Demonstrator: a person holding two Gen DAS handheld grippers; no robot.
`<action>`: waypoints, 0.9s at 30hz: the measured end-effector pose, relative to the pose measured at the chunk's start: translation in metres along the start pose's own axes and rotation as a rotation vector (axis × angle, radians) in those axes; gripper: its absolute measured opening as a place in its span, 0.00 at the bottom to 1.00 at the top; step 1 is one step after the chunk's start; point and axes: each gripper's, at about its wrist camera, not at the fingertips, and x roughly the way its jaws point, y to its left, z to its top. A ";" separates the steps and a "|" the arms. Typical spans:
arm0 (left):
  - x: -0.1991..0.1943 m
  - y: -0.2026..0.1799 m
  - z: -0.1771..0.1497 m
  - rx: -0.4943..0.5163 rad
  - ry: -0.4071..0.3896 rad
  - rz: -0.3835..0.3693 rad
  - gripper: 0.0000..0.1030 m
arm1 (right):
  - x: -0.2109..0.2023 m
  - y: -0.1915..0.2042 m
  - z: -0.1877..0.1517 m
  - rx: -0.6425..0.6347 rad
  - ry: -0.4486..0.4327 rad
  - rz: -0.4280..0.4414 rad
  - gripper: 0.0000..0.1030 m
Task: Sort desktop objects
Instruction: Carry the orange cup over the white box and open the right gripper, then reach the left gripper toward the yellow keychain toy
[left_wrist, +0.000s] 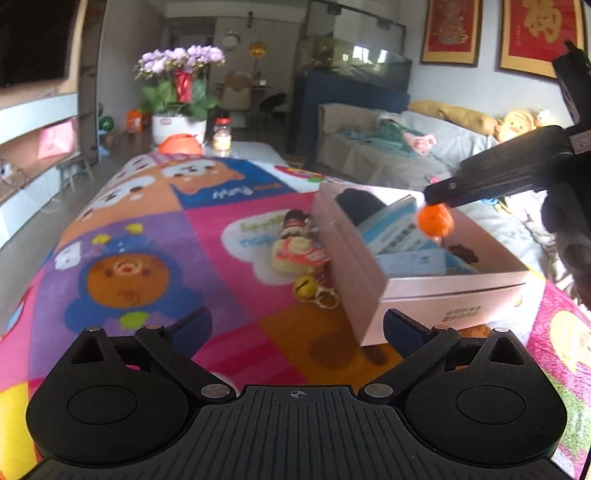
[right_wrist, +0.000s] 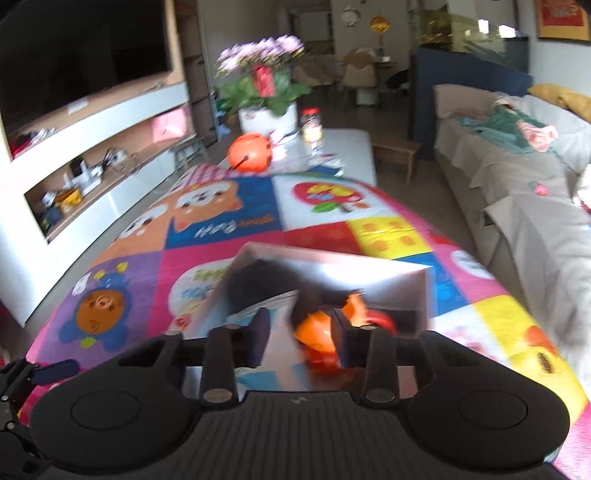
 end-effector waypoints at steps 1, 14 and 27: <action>0.000 0.002 -0.001 -0.002 0.001 0.004 0.99 | 0.006 0.009 0.000 -0.012 0.013 0.010 0.28; -0.002 0.042 -0.019 -0.148 -0.021 0.122 1.00 | 0.122 0.111 0.079 -0.104 0.257 -0.021 0.26; -0.004 0.049 -0.020 -0.193 -0.023 0.044 1.00 | 0.195 0.137 0.066 -0.310 0.391 -0.189 0.16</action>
